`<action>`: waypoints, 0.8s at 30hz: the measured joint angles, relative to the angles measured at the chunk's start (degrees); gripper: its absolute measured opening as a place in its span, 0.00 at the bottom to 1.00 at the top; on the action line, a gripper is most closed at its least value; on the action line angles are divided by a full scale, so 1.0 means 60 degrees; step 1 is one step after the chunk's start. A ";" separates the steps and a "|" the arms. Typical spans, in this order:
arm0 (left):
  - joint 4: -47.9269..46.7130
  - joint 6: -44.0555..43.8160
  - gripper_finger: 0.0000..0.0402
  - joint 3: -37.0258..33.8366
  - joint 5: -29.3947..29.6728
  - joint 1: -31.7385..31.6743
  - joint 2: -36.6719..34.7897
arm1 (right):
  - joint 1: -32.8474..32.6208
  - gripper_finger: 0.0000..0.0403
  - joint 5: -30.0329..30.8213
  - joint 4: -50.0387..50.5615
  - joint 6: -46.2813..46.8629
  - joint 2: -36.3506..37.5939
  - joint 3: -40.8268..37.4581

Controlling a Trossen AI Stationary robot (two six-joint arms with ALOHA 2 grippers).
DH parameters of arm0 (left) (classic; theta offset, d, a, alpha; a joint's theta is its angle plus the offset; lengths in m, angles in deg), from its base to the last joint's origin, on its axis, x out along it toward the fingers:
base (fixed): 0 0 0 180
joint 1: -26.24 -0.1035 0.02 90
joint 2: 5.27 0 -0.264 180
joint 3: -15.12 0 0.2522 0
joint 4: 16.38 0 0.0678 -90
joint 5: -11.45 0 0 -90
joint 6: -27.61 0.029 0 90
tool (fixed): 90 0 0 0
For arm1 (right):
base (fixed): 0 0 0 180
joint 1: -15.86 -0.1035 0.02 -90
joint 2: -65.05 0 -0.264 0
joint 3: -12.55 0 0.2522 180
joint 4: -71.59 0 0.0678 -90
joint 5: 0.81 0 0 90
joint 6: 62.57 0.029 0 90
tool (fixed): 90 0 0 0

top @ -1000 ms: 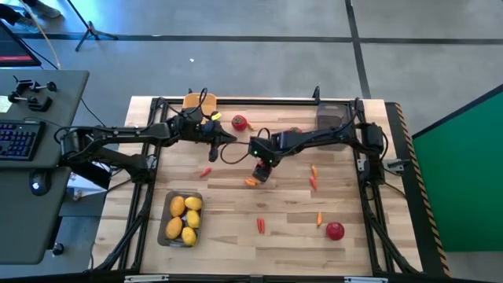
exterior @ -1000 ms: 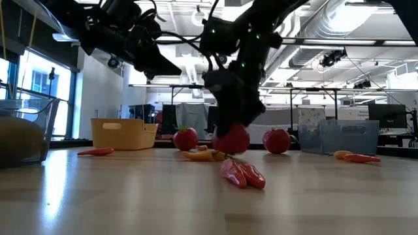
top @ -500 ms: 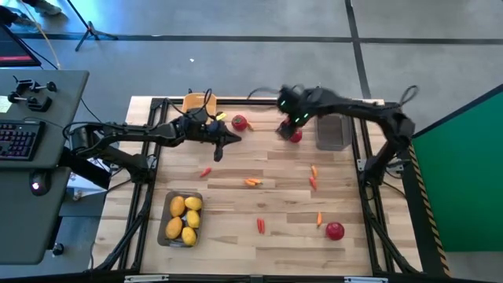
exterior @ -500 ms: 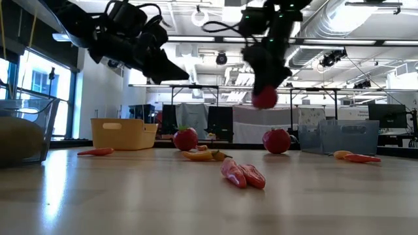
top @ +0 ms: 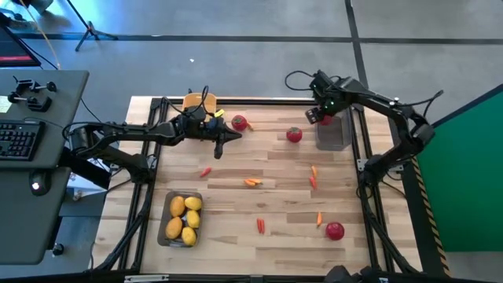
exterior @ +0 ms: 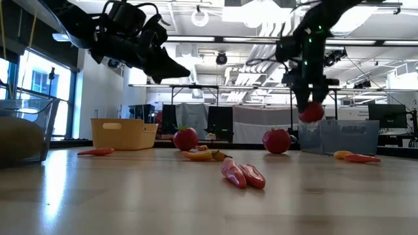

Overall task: Sort produce into baskets
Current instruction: Put the tomato into the top gray bin

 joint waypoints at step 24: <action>0.0026 0.0006 0.00 -0.0007 0.0095 -0.0251 -0.0004 | 0.1696 0.57 -0.0009 -0.3315 0.0416 -0.0218 -0.1985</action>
